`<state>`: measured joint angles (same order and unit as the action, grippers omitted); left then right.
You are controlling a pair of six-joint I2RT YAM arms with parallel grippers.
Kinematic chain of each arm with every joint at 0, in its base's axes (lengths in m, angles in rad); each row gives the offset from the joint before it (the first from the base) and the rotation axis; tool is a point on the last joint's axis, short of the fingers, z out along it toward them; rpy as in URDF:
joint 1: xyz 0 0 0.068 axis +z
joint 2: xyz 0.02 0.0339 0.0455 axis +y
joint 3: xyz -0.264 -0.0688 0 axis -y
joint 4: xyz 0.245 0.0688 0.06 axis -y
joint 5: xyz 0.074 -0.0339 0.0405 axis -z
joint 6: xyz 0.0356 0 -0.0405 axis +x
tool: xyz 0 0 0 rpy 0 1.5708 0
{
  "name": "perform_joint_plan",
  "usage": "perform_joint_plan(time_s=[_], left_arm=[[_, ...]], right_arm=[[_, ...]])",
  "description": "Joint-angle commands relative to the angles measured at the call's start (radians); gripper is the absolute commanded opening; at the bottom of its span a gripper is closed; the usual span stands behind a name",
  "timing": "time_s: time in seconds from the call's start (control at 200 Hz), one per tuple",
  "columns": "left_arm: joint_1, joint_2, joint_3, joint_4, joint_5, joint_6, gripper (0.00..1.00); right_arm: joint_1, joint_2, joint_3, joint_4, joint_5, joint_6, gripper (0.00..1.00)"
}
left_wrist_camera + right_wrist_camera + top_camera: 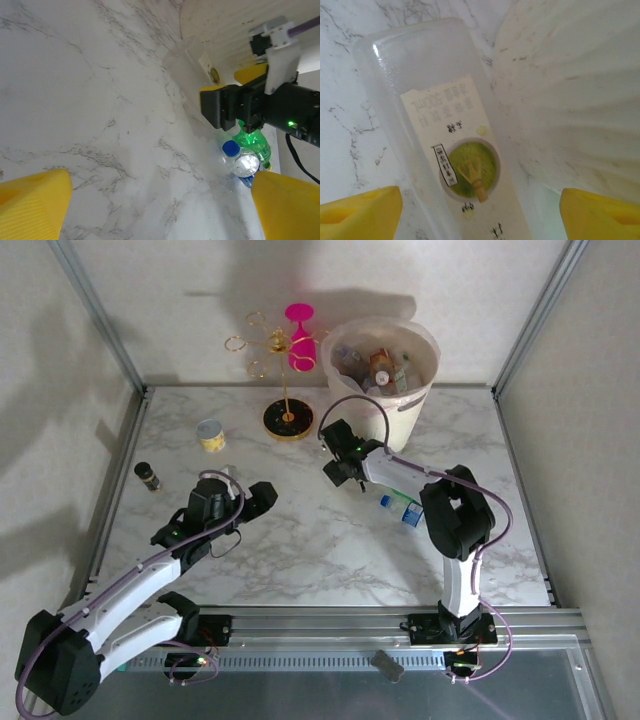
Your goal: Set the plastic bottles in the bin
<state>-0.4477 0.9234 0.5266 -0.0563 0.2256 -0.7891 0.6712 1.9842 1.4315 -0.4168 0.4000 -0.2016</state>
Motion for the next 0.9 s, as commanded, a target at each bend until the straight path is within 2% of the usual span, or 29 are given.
perform_joint_plan(time_s=[0.0, 0.18, 0.335, 0.621, 0.756, 0.796, 0.891], left_arm=[[0.011, -0.008, 0.028, -0.012, 0.02, 0.018, 0.92], [0.012, -0.01, 0.028, -0.016, 0.021, 0.018, 0.92], [0.012, -0.011, 0.023, -0.015, 0.017, 0.018, 0.92], [0.012, -0.023, 0.027, -0.027, 0.013, 0.016, 0.92], [0.013, -0.039, 0.045, -0.052, 0.002, 0.023, 0.92], [0.014, -0.046, 0.051, -0.06, -0.001, 0.025, 0.92], [0.014, -0.061, 0.066, -0.08, -0.012, 0.034, 0.92]], right_arm=[[0.004, 0.053, 0.045, -0.038, 0.008, -0.032, 0.81], [-0.003, 0.083, 0.078, -0.079, -0.044, -0.019, 0.79], [-0.004, 0.084, 0.09, -0.108, -0.139, -0.001, 0.74], [0.008, 0.051, 0.085, -0.112, -0.262, 0.021, 0.61], [0.018, 0.05, 0.089, -0.129, -0.306, 0.03, 0.59], [0.018, 0.05, 0.089, -0.139, -0.326, 0.034, 0.59], [0.018, 0.05, 0.084, -0.156, -0.358, 0.039, 0.69]])
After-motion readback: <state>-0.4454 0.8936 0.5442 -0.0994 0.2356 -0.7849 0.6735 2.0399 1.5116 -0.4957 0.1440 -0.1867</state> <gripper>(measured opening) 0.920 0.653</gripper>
